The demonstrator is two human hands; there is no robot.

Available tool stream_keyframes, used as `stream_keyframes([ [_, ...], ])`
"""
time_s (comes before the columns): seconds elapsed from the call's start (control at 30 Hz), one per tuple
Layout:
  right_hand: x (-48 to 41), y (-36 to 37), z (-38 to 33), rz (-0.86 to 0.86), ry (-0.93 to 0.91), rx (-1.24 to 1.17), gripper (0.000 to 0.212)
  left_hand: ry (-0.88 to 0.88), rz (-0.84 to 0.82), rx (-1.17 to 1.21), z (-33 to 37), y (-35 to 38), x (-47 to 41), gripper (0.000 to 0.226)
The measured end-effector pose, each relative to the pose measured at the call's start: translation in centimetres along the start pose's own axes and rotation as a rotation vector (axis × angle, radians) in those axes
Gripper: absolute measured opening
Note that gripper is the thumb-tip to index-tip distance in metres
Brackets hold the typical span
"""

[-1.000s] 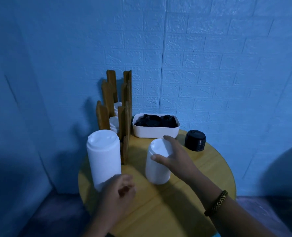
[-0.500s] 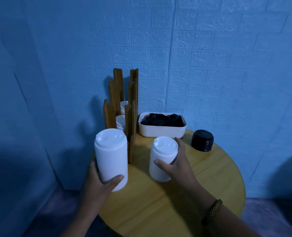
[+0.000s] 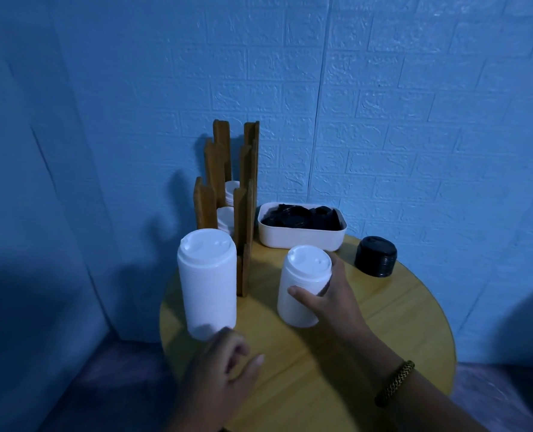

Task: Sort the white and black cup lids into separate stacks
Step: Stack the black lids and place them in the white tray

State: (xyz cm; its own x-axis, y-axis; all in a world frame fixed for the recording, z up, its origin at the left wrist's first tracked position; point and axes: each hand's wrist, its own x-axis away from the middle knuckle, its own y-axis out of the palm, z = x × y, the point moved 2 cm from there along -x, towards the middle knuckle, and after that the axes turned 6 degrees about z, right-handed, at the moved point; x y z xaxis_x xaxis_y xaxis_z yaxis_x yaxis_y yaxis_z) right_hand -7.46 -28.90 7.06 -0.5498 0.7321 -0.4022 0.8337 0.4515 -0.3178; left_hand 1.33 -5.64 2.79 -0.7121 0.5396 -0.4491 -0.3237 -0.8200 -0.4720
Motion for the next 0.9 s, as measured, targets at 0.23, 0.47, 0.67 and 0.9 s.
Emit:
stream_keyframes([
  [0.23,-0.3,-1.6,0.7,-0.067,-0.022,0.01,0.088,-0.091,-0.29,0.01,3.8,8.4,-6.6,0.113],
  [0.47,-3.8,-7.3,5.2,0.246,0.154,0.054,0.083,-0.119,-0.214,0.24,2.5,13.2,-9.9,0.104],
  [0.67,-8.8,-11.0,10.7,0.307,0.367,0.298,0.116,-0.15,-0.187,0.278,2.2,16.0,-12.4,0.108],
  [0.9,-13.2,-10.9,14.1,0.224,0.339,0.191,0.112,-0.167,-0.207,0.238,1.6,18.7,-15.5,0.11],
])
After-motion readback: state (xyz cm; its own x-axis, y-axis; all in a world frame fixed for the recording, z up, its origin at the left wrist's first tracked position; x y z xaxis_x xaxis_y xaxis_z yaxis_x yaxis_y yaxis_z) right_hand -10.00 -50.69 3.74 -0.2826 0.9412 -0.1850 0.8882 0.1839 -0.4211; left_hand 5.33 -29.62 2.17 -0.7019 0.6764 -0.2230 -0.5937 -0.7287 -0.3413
